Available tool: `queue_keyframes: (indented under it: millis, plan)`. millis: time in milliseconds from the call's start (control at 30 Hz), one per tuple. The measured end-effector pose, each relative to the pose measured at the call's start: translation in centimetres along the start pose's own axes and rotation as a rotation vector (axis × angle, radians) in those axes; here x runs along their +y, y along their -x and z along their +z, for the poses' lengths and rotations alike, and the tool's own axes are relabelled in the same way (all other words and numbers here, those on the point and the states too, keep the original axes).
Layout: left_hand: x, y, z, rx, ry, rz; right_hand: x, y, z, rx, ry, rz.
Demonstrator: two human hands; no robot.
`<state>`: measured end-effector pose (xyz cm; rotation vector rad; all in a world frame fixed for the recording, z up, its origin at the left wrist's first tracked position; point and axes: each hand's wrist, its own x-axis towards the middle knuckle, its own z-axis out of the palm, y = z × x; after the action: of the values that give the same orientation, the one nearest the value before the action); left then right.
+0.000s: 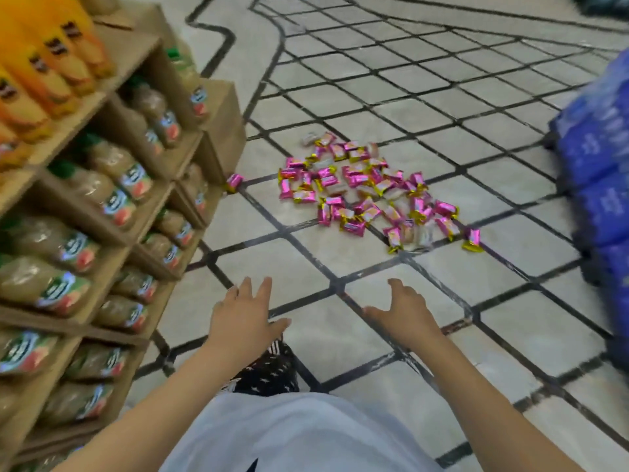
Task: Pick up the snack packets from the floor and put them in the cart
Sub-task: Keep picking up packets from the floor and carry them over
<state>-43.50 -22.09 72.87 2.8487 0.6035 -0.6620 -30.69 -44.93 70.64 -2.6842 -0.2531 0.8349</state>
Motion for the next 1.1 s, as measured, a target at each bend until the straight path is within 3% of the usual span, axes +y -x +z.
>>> queue_keyframes:
  millis: [200,533,833,1100]
  plan:
    - [-2.4,-8.7,-3.6,-0.02,-0.022,0.125,-3.8,-5.4,-1.6,0.03,-0.031,0.124]
    - [-9.2,-21.1,-10.2,-0.024,-0.065,0.158,-13.9,-13.3,-3.8,0.041,-0.035,0.136]
    - [-6.4,-31.2,-12.7,-0.128,-0.064,0.201,-10.2,-20.2,-6.8,-0.01,-0.024,0.326]
    - [-0.4,-44.0,-15.8,-0.189,-0.078,0.078,-6.0,-35.4,-12.6,-0.095,-0.09,0.32]
